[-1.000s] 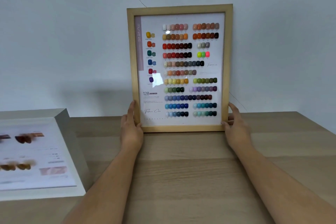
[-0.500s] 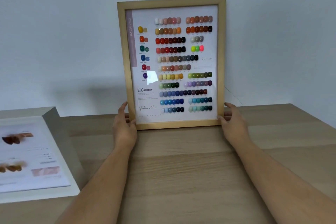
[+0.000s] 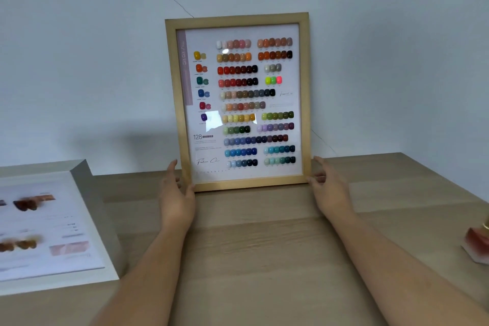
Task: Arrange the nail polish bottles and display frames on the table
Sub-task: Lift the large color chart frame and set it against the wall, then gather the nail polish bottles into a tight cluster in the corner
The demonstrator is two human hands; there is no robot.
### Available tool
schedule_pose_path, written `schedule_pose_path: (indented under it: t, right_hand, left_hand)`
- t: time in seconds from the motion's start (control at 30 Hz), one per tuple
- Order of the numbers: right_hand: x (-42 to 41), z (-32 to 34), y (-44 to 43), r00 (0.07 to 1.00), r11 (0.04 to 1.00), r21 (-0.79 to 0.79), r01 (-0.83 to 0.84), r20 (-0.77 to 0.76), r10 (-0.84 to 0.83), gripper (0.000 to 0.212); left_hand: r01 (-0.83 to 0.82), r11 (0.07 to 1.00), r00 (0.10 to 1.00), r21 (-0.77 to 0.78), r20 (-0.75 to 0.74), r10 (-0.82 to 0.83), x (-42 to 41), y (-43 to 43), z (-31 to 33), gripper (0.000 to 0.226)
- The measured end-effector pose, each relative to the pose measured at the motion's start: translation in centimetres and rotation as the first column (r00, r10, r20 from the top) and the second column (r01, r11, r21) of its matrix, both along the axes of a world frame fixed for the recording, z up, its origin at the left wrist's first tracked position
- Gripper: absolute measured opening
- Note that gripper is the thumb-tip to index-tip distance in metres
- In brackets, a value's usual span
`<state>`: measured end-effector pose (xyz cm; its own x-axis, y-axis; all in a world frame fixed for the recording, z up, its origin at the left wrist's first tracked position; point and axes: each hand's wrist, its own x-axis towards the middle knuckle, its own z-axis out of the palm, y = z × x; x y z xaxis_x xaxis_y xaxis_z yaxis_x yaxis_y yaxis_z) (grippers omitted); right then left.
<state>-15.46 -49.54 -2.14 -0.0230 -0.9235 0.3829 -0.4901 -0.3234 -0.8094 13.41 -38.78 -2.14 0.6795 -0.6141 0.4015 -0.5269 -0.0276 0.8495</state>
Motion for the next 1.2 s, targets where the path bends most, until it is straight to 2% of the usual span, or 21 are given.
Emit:
schedule_pose_path:
  t: [0.27, 0.37, 0.43, 0.57, 0.73, 0.97, 1.2]
  right_hand:
    - [-1.9, 1.8, 5.6, 0.997, 0.993, 0.089, -0.073, 0.004, 0.073, 0.061]
    - [-3.4, 4.9, 7.3, 0.997, 0.996, 0.025, -0.082, 0.010, 0.081, 0.054]
    - [-4.9, 7.4, 8.4, 0.995, 0.995, -0.031, -0.093, 0.039, 0.094, 0.049]
    - [-9.6, 12.0, 10.9, 0.998, 0.988, -0.146, -0.053, -0.025, 0.050, 0.039]
    - [-17.4, 15.3, 13.8, 0.996, 0.982, -0.182, 0.056, -0.060, -0.068, 0.029]
    - [-26.6, 14.9, 16.6, 0.972, 0.976, -0.115, 0.183, -0.127, -0.197, 0.022]
    - [-30.8, 13.2, 18.0, 0.952, 0.984, -0.032, 0.175, -0.249, -0.177, 0.013]
  left_hand:
    - [0.127, 0.991, 0.982, 0.029, 0.141, -0.130, -5.4, 4.3, 1.0, 0.069]
    - [0.210, 0.978, 0.968, 0.008, 0.142, -0.209, -8.0, 5.0, 3.1, 0.065]
    - [0.252, 0.968, 0.948, -0.006, 0.202, -0.246, -9.9, 5.1, 5.1, 0.061]
    - [0.412, 0.910, 0.876, -0.045, 0.293, -0.383, -15.1, 5.3, 8.8, 0.058]
    - [0.568, 0.823, 0.758, -0.016, 0.399, -0.516, -23.1, 4.9, 11.3, 0.054]
    - [0.693, 0.717, 0.637, 0.077, 0.402, -0.658, -33.1, 4.6, 11.4, 0.056]
    - [0.751, 0.607, 0.489, 0.260, 0.399, -0.775, -37.7, 4.1, 11.1, 0.041]
